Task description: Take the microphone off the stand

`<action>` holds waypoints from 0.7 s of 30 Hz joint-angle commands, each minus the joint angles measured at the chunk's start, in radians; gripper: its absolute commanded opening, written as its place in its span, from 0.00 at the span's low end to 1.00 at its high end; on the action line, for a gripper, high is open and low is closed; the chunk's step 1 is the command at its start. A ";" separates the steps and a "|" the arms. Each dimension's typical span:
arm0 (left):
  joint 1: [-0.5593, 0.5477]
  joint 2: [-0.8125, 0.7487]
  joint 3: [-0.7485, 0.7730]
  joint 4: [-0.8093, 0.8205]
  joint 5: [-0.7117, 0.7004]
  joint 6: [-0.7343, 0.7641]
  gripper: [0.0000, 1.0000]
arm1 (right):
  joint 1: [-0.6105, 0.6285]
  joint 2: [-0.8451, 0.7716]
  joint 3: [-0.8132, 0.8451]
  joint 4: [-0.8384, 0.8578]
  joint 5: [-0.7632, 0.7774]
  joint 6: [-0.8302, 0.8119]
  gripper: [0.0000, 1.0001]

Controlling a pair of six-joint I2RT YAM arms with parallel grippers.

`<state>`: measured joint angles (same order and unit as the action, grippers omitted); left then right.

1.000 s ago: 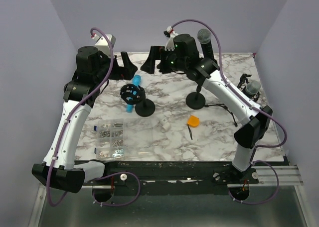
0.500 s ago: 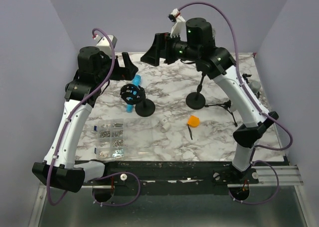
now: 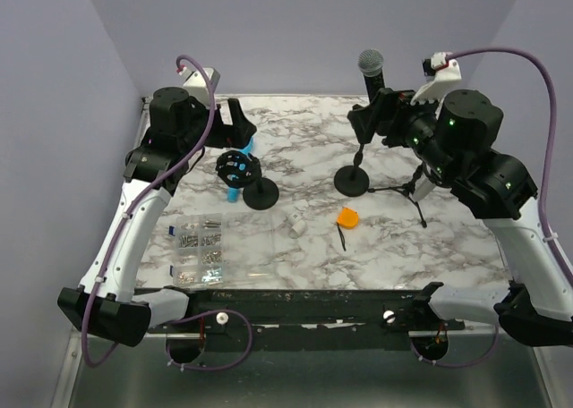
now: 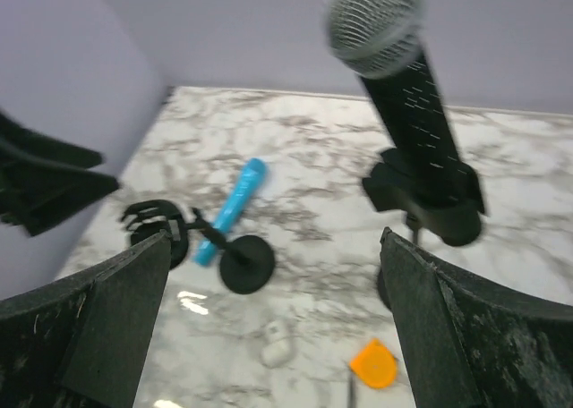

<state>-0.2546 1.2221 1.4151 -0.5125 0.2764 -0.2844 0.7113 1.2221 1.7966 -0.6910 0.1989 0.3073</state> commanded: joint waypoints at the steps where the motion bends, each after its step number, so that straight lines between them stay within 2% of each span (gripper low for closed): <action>1: -0.033 -0.019 -0.013 0.030 -0.035 0.013 0.93 | 0.001 -0.072 -0.150 -0.017 0.399 -0.083 1.00; 5: -0.062 -0.017 -0.024 0.040 -0.057 0.028 0.93 | 0.002 -0.136 -0.210 -0.014 0.500 -0.123 1.00; 10: -0.072 0.008 -0.021 0.037 -0.055 0.029 0.93 | 0.001 -0.136 -0.199 -0.021 0.545 -0.153 1.00; 17: -0.074 -0.019 -0.036 0.060 -0.032 0.019 0.93 | -0.001 -0.009 -0.170 0.075 0.607 -0.264 1.00; 21: -0.074 -0.017 -0.036 0.061 -0.026 0.016 0.93 | -0.002 0.089 -0.116 0.102 0.590 -0.274 0.99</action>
<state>-0.3229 1.2247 1.3926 -0.4789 0.2424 -0.2699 0.7113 1.2324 1.6348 -0.6445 0.7593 0.0845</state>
